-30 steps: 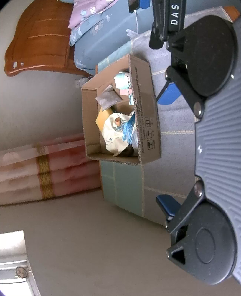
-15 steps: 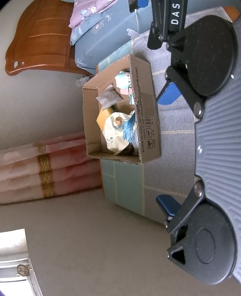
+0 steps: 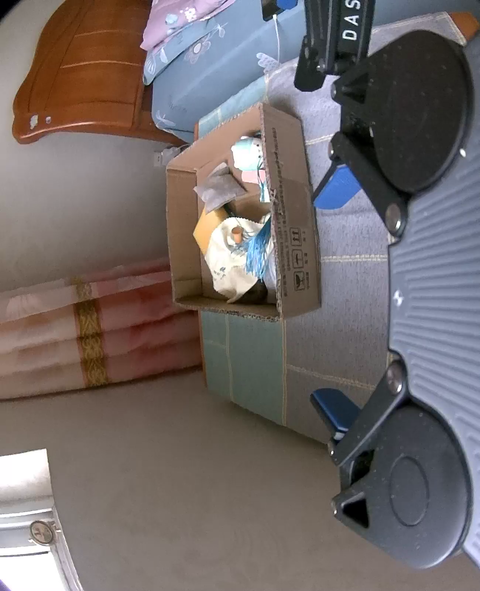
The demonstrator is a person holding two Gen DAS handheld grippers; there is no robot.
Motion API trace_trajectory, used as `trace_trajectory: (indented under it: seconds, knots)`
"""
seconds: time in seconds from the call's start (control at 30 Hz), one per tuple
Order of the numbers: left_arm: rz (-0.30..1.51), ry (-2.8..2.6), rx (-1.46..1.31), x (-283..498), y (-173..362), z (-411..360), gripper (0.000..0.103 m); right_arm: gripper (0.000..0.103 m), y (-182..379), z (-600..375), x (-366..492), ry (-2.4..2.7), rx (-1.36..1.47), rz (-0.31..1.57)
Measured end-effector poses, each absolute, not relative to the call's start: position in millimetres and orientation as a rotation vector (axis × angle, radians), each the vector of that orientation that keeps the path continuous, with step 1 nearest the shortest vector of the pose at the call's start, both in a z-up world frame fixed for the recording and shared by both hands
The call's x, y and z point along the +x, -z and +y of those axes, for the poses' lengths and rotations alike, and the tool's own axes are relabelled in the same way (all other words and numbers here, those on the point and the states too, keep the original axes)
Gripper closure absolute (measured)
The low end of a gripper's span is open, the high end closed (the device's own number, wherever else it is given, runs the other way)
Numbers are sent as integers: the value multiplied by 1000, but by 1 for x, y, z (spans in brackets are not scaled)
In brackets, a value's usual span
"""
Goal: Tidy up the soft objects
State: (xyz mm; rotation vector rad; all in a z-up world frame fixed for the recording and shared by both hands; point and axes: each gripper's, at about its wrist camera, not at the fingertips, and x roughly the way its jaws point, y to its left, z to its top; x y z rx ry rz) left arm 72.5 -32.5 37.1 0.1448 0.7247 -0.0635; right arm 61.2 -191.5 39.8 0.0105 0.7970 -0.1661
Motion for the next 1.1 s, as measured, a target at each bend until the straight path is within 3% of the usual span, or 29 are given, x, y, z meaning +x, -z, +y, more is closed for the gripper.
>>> trace_trajectory:
  seconds: [1.1]
  knots:
    - [723,60,144,70,-38,-32,1,1,-44,-191,59,160,8,789]
